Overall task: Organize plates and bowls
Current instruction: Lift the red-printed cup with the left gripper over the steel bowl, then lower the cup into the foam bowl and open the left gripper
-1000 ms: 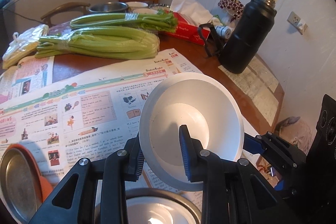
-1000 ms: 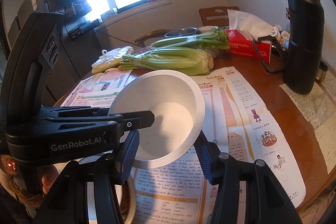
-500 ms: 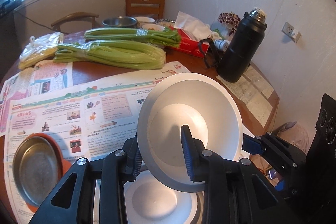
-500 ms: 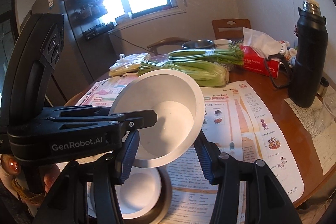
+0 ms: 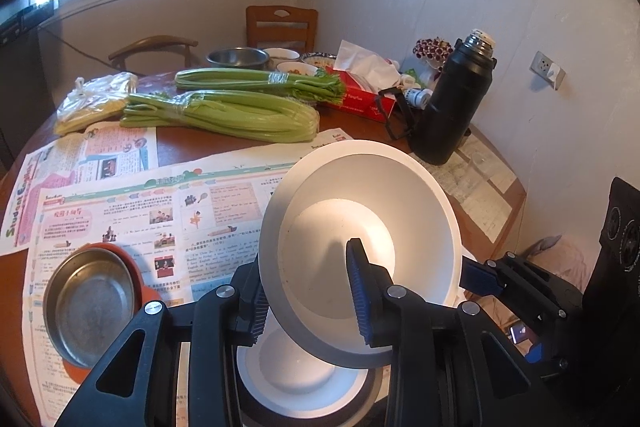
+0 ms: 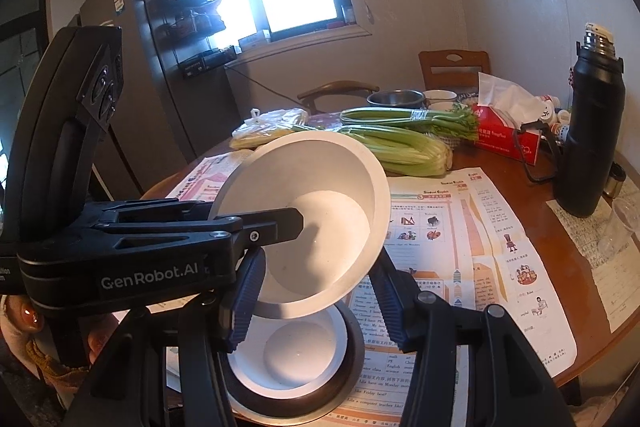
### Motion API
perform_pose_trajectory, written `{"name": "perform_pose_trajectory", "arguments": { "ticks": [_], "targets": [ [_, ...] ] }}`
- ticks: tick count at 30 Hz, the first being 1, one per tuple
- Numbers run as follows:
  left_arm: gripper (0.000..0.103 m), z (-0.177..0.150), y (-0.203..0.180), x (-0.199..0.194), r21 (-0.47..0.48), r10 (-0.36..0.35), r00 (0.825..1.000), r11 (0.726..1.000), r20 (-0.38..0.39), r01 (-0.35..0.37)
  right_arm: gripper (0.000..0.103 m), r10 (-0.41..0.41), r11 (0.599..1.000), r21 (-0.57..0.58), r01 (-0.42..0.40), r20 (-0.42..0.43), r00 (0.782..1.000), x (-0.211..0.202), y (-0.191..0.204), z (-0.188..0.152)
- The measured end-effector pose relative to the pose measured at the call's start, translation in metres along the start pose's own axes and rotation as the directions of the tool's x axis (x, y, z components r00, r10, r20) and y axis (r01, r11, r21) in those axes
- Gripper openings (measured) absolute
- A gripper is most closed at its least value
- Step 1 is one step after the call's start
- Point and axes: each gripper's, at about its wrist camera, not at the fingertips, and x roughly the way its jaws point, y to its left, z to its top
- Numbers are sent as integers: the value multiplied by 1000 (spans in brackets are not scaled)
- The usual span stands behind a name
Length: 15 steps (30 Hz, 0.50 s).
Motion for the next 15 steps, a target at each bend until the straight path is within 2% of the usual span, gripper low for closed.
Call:
{"name": "perform_pose_trajectory", "arguments": {
  "ticks": [15],
  "targets": [
    [35,-17,-7,-23,21,65,998,998,11,-66,54,55,998,-15,-55,-14,998,-12,13,-8]
  ]
}}
